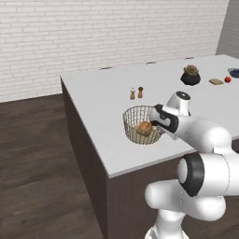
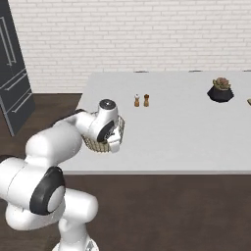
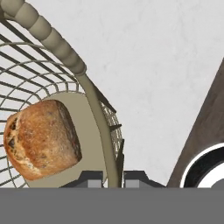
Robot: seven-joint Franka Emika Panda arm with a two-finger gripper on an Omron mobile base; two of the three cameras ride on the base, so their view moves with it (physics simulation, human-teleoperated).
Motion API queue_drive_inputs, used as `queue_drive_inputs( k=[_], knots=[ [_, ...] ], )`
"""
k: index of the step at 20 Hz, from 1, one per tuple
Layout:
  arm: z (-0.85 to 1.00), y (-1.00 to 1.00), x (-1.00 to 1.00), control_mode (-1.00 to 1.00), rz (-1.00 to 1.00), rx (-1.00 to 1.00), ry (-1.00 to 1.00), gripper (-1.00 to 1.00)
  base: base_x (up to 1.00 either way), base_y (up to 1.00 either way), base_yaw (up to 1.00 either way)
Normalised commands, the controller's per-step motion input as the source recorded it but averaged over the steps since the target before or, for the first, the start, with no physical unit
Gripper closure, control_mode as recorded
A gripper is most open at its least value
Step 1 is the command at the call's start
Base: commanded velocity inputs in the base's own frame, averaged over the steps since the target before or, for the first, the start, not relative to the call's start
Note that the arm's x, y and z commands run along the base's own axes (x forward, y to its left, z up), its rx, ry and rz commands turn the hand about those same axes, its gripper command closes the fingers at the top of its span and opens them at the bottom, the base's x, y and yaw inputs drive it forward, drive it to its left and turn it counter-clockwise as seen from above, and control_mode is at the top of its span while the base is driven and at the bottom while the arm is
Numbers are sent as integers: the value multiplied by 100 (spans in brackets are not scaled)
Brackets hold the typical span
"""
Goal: Open the cabinet, pick up the bread from the cabinet and place it in the basket. Then move the basket to the dining counter.
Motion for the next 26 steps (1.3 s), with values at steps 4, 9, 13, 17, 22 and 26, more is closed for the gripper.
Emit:
queue_drive_inputs(
  k=[4, 9, 13, 17, 22, 26],
  knots=[
    [-44, 0, 16, -100, 0, 0, 1, 100, 0, 0, 0],
    [-49, 0, 9, -100, 0, 0, 1, 100, 0, 0, 0],
    [-55, 0, 11, -100, 0, 0, 3, 100, 0, 0, 0],
    [-55, 8, 19, -100, 1, -2, 4, -100, 0, 0, 0],
    [26, 2, -4, -100, 5, 0, -14, -100, 0, 0, 0],
    [66, 2, -26, -100, 14, -3, -19, -100, 0, 0, 0]
  ],
)
